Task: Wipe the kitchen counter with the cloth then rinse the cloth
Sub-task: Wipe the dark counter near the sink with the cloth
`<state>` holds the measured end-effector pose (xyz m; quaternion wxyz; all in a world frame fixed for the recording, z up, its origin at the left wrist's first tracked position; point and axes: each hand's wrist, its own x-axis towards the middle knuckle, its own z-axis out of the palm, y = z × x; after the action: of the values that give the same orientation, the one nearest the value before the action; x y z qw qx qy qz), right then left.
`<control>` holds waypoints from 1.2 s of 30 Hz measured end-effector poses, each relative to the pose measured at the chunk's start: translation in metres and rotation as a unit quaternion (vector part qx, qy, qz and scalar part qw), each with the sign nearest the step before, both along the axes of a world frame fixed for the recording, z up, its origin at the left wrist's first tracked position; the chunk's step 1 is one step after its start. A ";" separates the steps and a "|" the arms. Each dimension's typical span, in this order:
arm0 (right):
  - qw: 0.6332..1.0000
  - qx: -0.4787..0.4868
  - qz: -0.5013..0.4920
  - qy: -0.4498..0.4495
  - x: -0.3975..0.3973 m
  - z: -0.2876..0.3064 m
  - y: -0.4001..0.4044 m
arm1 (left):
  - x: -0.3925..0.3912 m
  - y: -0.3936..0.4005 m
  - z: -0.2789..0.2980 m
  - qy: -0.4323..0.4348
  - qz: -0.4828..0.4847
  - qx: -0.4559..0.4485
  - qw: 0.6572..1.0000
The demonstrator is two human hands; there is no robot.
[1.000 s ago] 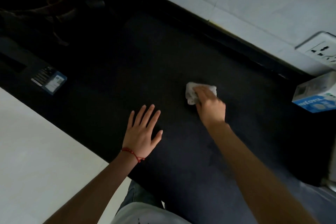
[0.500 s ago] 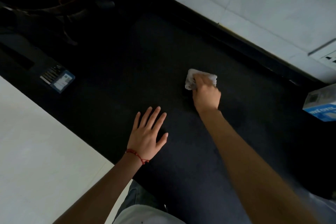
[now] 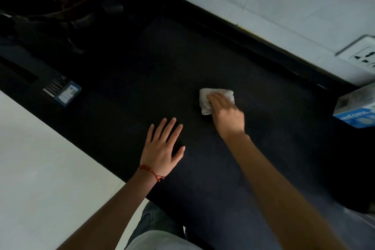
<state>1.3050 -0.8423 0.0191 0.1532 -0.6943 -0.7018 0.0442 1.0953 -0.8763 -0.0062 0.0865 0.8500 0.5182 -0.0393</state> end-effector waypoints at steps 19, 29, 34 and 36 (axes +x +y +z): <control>0.932 -0.069 -0.353 0.051 0.027 0.007 -0.055 | 0.002 -0.001 0.001 0.018 -0.010 0.006 1.000; 0.947 -0.026 -0.314 0.057 0.036 0.005 -0.080 | 0.001 -0.001 0.002 0.005 -0.008 -0.009 1.000; 0.989 0.023 -0.144 0.006 -0.008 -0.001 -0.102 | 0.000 -0.002 0.004 0.002 -0.002 -0.026 1.000; 0.993 0.007 -0.119 0.003 0.000 0.002 -0.115 | -0.001 -0.001 0.004 -0.001 -0.004 -0.025 1.000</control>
<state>1.3051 -0.9572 0.0213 0.1642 -0.7719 -0.6137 0.0229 1.0941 -0.8773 -0.0026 0.1086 0.8494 0.5139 -0.0515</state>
